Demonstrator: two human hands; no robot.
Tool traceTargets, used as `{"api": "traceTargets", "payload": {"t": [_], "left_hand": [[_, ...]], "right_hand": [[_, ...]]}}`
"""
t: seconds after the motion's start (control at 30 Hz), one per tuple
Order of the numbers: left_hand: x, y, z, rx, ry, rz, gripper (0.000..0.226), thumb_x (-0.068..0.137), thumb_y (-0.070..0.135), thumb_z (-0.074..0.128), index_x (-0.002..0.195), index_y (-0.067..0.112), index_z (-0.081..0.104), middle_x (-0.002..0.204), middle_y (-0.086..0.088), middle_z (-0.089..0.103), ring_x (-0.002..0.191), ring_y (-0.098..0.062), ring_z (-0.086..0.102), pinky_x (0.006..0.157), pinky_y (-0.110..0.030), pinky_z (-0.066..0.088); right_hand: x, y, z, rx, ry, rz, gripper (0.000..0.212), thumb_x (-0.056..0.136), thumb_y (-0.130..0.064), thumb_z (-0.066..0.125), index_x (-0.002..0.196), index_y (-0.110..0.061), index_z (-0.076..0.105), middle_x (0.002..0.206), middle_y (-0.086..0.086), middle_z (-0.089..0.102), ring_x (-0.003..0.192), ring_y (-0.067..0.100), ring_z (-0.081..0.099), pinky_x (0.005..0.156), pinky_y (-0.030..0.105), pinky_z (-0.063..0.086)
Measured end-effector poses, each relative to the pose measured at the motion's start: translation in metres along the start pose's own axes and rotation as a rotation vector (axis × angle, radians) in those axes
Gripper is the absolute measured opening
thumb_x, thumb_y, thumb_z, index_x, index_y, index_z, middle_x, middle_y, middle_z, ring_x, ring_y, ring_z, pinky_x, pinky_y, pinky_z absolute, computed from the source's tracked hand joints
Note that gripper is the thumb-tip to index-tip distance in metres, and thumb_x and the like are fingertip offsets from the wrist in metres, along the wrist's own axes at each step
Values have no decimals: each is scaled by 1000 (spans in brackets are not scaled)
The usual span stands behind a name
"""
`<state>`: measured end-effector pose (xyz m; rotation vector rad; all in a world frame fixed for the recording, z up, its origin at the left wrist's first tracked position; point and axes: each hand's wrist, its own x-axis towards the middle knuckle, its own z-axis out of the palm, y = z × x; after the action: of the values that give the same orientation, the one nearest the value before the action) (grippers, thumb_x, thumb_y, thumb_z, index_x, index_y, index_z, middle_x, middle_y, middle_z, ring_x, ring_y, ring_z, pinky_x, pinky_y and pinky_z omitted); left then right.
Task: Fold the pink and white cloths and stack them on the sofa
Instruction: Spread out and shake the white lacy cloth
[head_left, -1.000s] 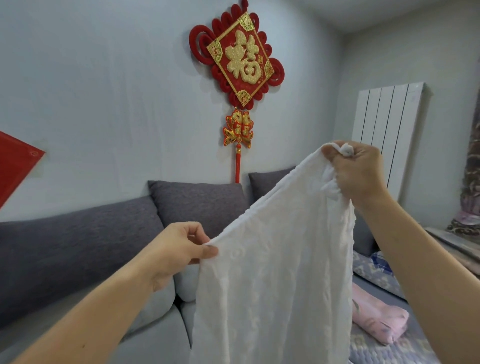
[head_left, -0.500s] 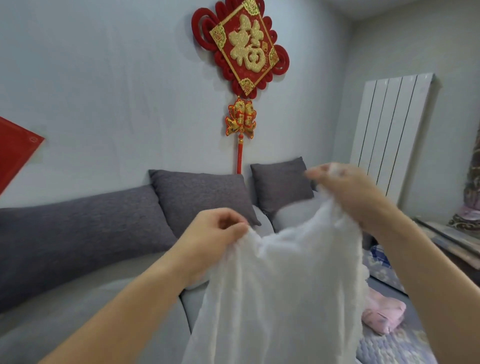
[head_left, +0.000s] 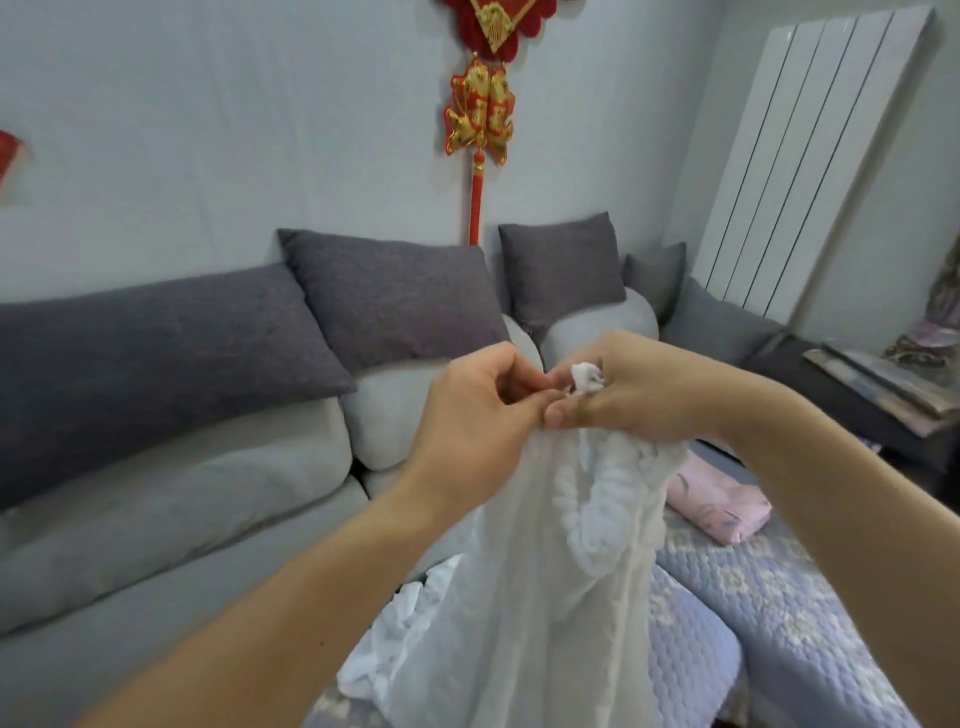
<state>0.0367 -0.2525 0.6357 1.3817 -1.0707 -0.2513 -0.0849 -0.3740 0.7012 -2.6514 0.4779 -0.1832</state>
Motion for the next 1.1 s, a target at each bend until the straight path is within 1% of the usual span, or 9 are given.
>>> {"api": "traceTargets", "payload": {"t": [0.17, 0.33, 0.5, 0.57, 0.63, 0.7, 0.83, 1.0, 1.1], "left_hand": [[-5, -6, -1, 78, -14, -67, 23, 77, 16, 84, 69, 20, 63, 67, -4, 70, 59, -11, 60, 56, -32, 50], [-9, -4, -11, -328, -229, -402, 23, 82, 6, 79, 97, 12, 62, 90, -13, 65, 72, -21, 62, 58, -29, 52], [-32, -26, -8, -371, -341, -397, 30, 85, 3, 75, 109, 13, 61, 103, -17, 63, 88, -27, 64, 81, -46, 56], [-42, -32, -8, -560, -336, -397, 27, 91, 3, 68, 115, 11, 58, 104, -12, 59, 84, -23, 62, 76, -39, 56], [-50, -39, -11, -708, -331, -414, 18, 97, 10, 58, 113, 15, 61, 102, -6, 60, 76, -17, 59, 69, -33, 51], [-57, -50, -12, -527, -362, -360, 18, 100, 10, 56, 102, 24, 67, 96, 0, 63, 74, -16, 56, 70, -36, 47], [-71, -82, -2, 382, -474, -70, 15, 92, 25, 67, 98, 39, 65, 100, 18, 58, 81, -5, 58, 83, -27, 49], [-98, -93, 35, 342, -634, -217, 39, 92, 53, 62, 130, 48, 56, 118, 19, 42, 106, 6, 43, 93, -8, 33], [-109, -98, 67, 177, -551, -143, 28, 91, 46, 66, 117, 47, 59, 138, 18, 33, 134, 4, 26, 114, -15, 19]], "right_hand": [[-4, -3, 6, -84, -80, 7, 27, 88, -30, 74, 69, -14, 63, 56, -10, 44, 52, 4, 37, 50, 19, 31], [-13, 4, 10, -212, -37, 8, 37, 92, -40, 66, 71, -10, 60, 59, -3, 48, 55, 8, 40, 53, 23, 35], [-16, 17, 10, -153, 402, 9, 25, 93, -29, 67, 76, -11, 69, 103, -9, 72, 92, 9, 64, 86, 27, 49], [-16, 24, 10, 56, 578, 60, 13, 94, -28, 68, 92, -22, 79, 103, -16, 73, 91, -2, 64, 80, 11, 46], [-14, 35, 12, 288, 681, 98, 13, 95, -28, 68, 93, -29, 80, 90, -10, 76, 83, 5, 68, 73, 19, 53], [-12, 42, 11, 500, 746, 84, 15, 94, -20, 67, 88, -26, 80, 87, -5, 76, 82, 14, 71, 74, 27, 57], [-7, 46, 4, 593, 848, 33, 19, 93, -13, 67, 82, -25, 77, 81, -6, 73, 78, 11, 66, 78, 32, 57], [-3, 37, 6, 442, 794, -75, 19, 94, -14, 66, 85, -26, 77, 78, -14, 72, 76, 3, 65, 74, 21, 51], [-2, 33, 10, 448, 676, -140, 25, 96, -11, 64, 84, -29, 77, 78, -15, 72, 76, 5, 65, 75, 22, 52]]}}
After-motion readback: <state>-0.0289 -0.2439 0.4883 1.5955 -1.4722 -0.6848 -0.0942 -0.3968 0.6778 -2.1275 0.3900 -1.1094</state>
